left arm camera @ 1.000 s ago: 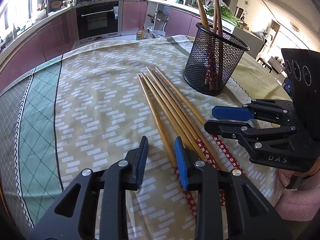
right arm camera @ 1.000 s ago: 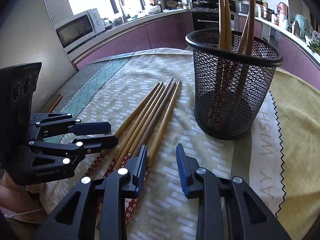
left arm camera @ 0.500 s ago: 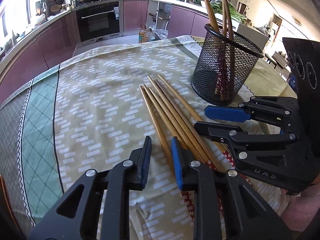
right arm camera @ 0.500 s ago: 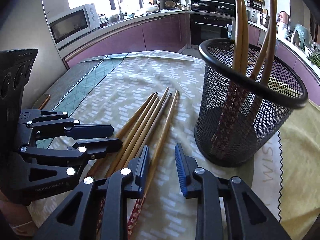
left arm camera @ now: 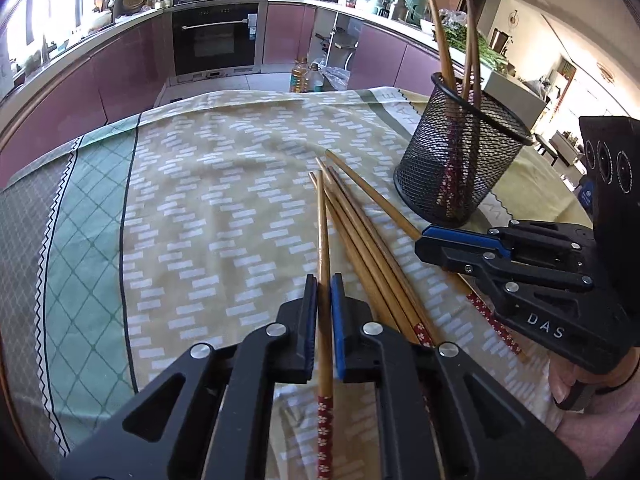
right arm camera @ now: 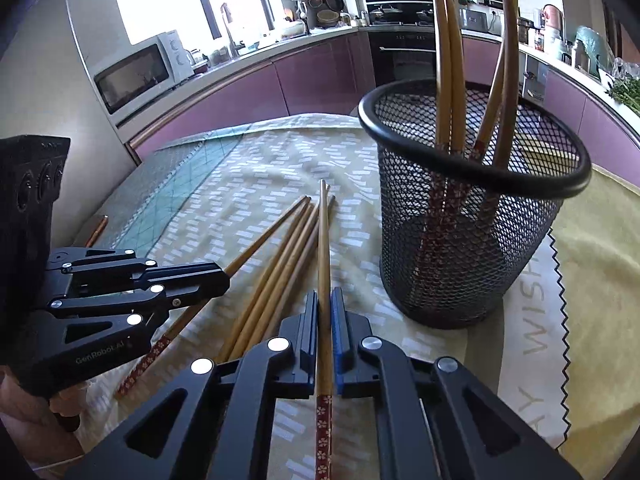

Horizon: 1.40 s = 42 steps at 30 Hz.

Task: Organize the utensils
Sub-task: 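Lift the left tool's chopstick into the mesh cup while the right tool inserts its own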

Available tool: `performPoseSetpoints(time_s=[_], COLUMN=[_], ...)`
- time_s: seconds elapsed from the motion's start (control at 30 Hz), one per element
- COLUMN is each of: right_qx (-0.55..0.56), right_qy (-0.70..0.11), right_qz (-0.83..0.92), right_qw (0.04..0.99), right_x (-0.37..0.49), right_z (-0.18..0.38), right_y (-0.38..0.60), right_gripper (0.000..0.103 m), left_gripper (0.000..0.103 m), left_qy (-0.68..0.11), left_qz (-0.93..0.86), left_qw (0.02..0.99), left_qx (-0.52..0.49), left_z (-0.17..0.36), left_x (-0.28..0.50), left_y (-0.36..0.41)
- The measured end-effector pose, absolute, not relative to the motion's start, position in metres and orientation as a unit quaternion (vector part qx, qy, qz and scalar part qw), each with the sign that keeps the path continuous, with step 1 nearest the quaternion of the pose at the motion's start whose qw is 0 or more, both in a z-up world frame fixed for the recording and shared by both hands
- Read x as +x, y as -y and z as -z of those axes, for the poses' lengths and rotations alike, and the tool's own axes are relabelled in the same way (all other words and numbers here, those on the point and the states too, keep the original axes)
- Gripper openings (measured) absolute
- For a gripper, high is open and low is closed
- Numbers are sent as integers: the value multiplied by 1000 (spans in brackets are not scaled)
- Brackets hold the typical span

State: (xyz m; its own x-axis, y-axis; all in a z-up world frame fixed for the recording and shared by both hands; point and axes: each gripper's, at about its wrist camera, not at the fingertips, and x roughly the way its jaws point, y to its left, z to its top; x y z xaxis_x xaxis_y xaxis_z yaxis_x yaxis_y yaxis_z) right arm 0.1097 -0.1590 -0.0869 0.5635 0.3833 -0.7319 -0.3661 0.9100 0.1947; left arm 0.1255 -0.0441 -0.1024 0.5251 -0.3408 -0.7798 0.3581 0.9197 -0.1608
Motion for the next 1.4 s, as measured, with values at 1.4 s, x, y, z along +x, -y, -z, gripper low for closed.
performPoseSetpoints(time_s=[1.4], right_qx=[62], right_qy=[-303], right_qz=[-247], right_qw=[918], right_x=[72], right_z=[1], right_y=[211], right_gripper=[6], left_gripper=[8], left_qy=[-354], left_qz=[337], left_qw=[872], left_qx=[-38], left_z=[4], left_x=[94], left_y=[37])
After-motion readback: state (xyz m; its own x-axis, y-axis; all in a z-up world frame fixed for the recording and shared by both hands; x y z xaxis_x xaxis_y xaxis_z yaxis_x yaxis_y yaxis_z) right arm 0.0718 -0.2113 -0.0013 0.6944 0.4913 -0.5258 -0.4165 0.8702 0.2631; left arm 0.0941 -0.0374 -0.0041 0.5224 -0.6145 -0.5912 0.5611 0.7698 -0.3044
